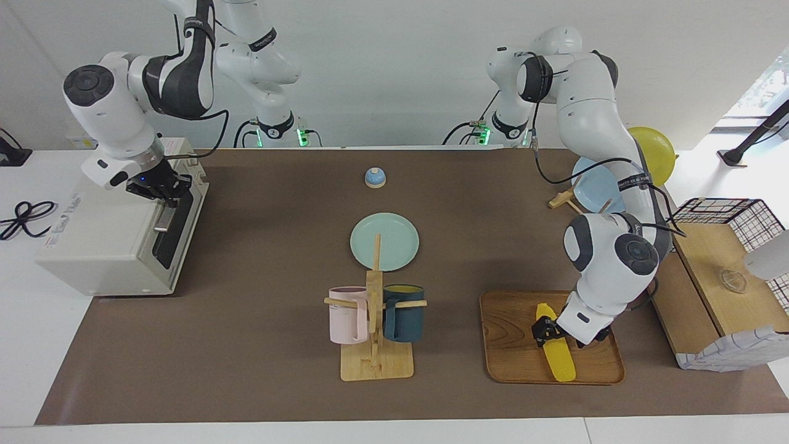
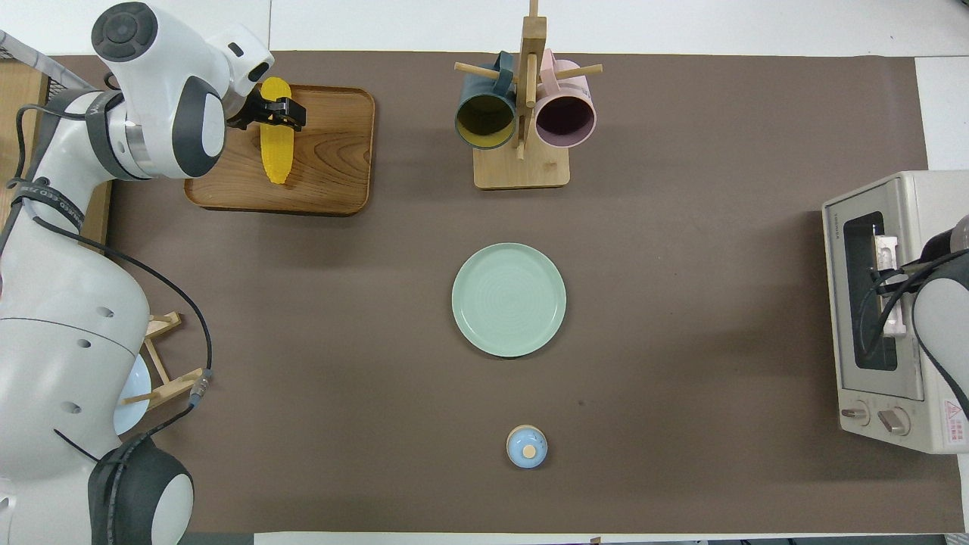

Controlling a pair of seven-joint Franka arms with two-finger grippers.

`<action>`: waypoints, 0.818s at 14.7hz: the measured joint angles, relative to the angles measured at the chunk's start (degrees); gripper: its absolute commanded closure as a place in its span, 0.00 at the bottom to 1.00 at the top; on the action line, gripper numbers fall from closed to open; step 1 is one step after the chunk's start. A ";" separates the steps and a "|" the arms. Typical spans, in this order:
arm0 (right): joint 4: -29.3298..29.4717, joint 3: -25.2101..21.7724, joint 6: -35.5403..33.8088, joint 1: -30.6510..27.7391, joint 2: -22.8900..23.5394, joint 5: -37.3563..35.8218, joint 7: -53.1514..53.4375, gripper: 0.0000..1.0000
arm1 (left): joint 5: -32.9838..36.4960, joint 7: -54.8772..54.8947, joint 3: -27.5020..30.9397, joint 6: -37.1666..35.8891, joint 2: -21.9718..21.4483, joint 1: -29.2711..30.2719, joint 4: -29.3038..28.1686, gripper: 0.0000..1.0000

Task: Put corn in oven
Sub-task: 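Grasp the yellow corn with the left gripper while the right gripper lowers the door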

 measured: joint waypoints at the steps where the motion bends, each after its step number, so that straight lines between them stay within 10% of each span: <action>1: -0.04 0.09 0.00 0.03 0.00 0.02 0.00 1.00 | 0.00 0.00 0.00 0.38 0.13 -0.01 0.00 0.13; 4: -0.43 0.47 0.21 0.43 -0.02 0.11 0.00 1.00 | 0.00 0.12 0.00 0.70 0.31 -0.01 0.00 0.52; 6: -1.56 0.65 1.12 1.83 -0.25 0.76 0.04 1.00 | 0.00 0.16 0.00 0.73 0.32 -0.02 0.00 1.00; 12: -5.53 0.87 5.58 4.93 -0.45 3.77 0.35 1.00 | -0.03 0.18 -0.09 0.76 0.21 -0.15 0.03 1.00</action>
